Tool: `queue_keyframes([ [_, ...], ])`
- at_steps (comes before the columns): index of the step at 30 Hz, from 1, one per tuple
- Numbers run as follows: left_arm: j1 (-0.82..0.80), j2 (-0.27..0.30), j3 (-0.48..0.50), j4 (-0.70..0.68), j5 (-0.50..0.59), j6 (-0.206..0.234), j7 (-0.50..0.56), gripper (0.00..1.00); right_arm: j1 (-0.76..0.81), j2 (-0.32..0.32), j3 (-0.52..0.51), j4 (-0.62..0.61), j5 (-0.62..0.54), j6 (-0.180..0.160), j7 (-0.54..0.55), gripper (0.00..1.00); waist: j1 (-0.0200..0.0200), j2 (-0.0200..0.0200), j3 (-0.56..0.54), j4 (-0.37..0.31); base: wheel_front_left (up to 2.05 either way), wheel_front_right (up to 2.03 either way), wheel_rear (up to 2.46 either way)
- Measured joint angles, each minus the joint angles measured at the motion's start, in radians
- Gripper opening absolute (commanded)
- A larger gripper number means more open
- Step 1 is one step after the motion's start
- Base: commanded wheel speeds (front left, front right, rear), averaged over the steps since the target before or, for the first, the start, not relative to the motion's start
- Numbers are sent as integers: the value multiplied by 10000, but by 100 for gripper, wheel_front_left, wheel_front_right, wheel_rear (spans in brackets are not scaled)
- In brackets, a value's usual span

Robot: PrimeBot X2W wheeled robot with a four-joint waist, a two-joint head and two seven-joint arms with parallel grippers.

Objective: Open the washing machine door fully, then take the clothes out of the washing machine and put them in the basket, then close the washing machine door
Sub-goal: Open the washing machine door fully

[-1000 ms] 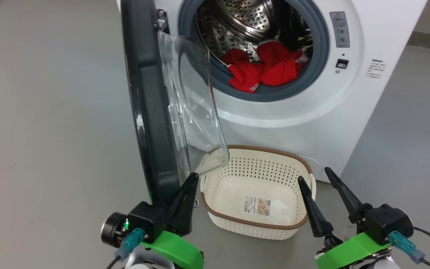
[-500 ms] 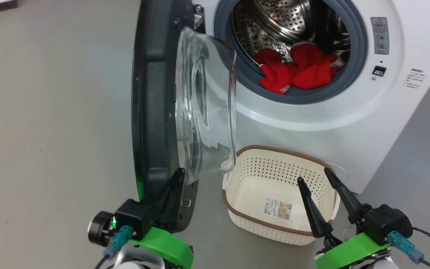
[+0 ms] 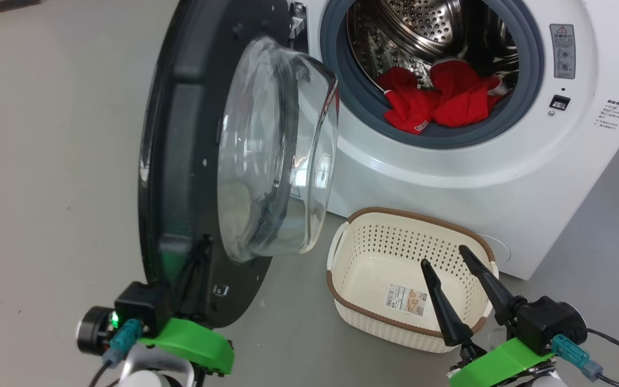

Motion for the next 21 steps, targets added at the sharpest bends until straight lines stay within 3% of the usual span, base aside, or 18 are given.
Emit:
queue_keyframes([
  [7,-34,420,408,127,-13,245,23,0,0,0,15,59,-77,0,0,100,0,0,-18,-36,0,0,0],
  [21,-732,677,1166,1528,-648,46,-433,0,-6,-4,138,155,-188,0,0,100,0,0,151,-68,0,0,0],
])
